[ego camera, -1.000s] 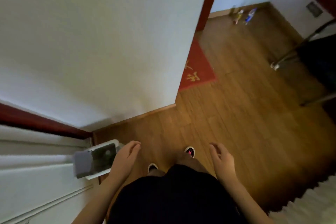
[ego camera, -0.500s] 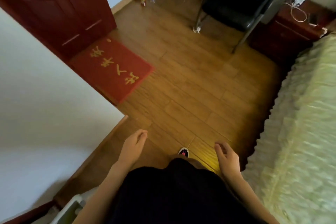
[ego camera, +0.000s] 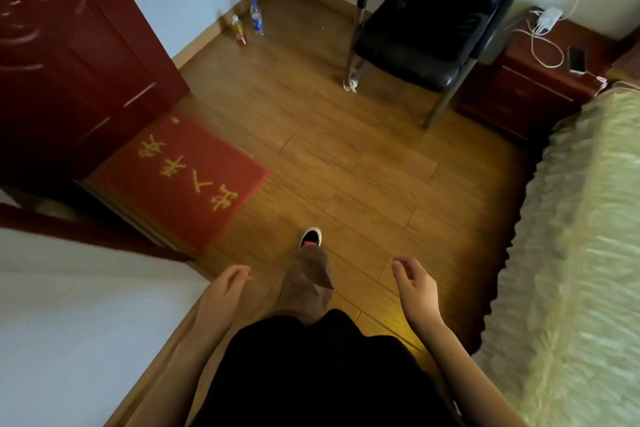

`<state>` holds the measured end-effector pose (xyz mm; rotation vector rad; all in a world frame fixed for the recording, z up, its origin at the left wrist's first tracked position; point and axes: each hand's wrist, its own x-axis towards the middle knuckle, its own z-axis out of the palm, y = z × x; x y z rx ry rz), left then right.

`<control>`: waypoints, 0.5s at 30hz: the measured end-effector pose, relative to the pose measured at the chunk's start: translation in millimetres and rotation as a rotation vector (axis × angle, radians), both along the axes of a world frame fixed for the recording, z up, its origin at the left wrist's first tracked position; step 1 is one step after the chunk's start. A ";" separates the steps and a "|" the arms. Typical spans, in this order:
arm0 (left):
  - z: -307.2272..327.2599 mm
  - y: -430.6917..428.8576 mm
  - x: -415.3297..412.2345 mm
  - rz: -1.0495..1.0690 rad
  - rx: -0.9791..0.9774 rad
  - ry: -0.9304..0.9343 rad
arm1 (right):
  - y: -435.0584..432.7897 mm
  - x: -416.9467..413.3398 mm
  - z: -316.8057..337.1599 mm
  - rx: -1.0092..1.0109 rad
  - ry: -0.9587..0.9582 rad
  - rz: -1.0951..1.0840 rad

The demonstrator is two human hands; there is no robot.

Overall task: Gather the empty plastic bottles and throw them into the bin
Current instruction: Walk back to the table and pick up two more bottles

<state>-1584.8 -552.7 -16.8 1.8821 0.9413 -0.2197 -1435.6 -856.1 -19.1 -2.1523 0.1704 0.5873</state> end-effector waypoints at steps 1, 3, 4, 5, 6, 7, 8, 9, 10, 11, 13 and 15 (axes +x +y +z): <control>-4.4 9.6 16.6 -0.005 -0.002 0.008 | 9.6 20.7 -3.1 0.000 0.000 -0.008; -13.1 33.4 57.3 -0.017 -0.006 0.023 | 30.5 63.3 -8.4 0.002 0.000 -0.021; -15.1 46.4 80.1 -0.023 -0.006 0.024 | 41.3 83.7 -9.4 0.001 -0.002 -0.026; -14.6 59.8 105.1 -0.030 -0.008 0.017 | 52.4 104.7 -9.9 -0.003 -0.008 -0.033; -11.5 73.3 131.7 -0.041 -0.006 0.004 | 63.7 125.4 -9.0 -0.007 -0.011 -0.045; -6.2 86.4 159.5 -0.064 -0.002 -0.013 | 74.6 145.3 -6.8 -0.008 -0.008 -0.061; 0.5 99.2 189.0 -0.093 -0.004 -0.026 | 85.1 165.8 -4.2 -0.010 -0.003 -0.074; 8.4 111.0 219.2 -0.127 -0.016 -0.034 | 95.0 186.6 -1.4 -0.011 0.002 -0.080; 15.8 122.3 249.1 -0.161 -0.032 -0.035 | 104.0 206.8 2.5 -0.014 0.007 -0.080; 22.5 132.5 277.6 -0.190 -0.042 -0.038 | 112.0 226.7 5.7 -0.021 0.008 -0.075; 33.3 149.7 328.9 -0.208 -0.045 -0.060 | 124.0 263.1 11.5 -0.031 0.009 -0.076; 37.9 162.0 373.7 -0.206 -0.034 -0.088 | 133.3 296.5 13.4 -0.037 0.023 -0.098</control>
